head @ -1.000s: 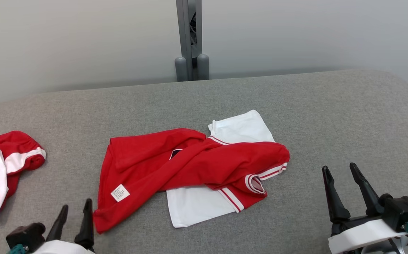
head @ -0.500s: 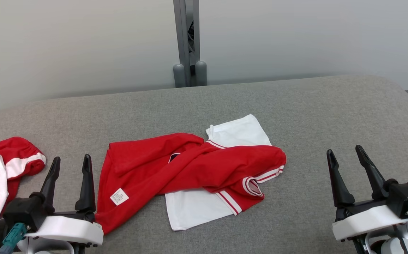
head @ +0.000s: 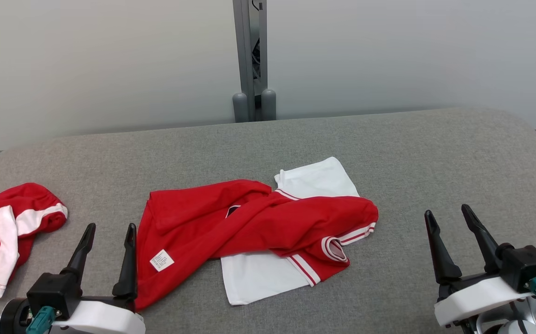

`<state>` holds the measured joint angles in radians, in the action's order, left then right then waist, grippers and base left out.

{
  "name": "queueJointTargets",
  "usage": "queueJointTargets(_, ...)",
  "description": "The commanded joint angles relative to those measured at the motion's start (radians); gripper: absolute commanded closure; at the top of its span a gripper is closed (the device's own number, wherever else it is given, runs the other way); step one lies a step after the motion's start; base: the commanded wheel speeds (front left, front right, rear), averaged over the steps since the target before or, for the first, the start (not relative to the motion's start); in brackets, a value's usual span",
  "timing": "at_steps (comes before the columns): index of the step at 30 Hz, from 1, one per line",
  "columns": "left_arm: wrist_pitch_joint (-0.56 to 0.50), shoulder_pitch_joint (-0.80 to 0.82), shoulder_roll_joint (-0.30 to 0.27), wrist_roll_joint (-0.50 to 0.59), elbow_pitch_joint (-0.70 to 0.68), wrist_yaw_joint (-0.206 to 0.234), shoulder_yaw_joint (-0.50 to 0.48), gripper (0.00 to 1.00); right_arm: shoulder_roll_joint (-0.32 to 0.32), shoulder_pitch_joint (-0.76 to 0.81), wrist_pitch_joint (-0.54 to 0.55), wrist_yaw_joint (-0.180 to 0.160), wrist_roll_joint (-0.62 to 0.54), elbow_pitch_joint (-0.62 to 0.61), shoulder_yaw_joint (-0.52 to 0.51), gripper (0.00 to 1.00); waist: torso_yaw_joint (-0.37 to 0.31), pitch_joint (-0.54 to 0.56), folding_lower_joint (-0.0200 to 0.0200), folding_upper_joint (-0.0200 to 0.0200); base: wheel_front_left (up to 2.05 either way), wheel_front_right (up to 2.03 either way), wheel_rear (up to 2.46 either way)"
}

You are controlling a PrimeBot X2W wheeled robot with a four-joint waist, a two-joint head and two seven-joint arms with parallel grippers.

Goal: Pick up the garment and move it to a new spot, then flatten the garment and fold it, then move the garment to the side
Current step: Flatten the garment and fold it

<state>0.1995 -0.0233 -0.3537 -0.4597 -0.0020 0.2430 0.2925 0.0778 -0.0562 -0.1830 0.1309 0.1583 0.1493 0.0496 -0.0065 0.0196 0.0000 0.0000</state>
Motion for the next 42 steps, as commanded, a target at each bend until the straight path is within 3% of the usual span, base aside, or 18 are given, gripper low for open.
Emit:
queueJointTargets(1,0.002,-0.006,-0.003,-0.002,0.002,-0.003,-0.001,0.0,0.007,0.001,0.006,0.0,-0.001,0.007,0.004,0.0,0.0,0.001,0.0,0.0,0.0,0.0,0.0)
queueJointTargets(16,-0.026,0.013,-0.001,-0.01,-0.012,0.011,0.012,0.0,0.019,-0.022,0.0,0.0,0.023,0.025,-0.012,0.0,0.013,-0.004,0.0,0.0,0.0,0.0,0.0)
queueJointTargets(26,-0.04,0.079,0.011,0.017,-0.07,0.006,0.05,0.0,0.111,-0.238,0.016,0.0,0.084,0.212,-0.056,0.0,0.081,-0.105,0.0,0.0,0.0,0.0,0.0)
queueJointTargets(33,-0.03,0.157,0.037,0.029,-0.069,-0.017,0.082,0.0,0.177,-0.436,0.049,0.0,0.119,0.377,0.029,0.0,0.138,-0.21,0.0,0.0,0.0,0.0,0.0)
queueJointTargets(42,0.009,0.297,0.087,0.03,0.005,-0.074,0.115,0.0,0.253,-0.666,0.108,0.0,0.176,0.594,0.276,0.0,0.221,-0.347,0.0,0.0,0.0,0.0,0.0)
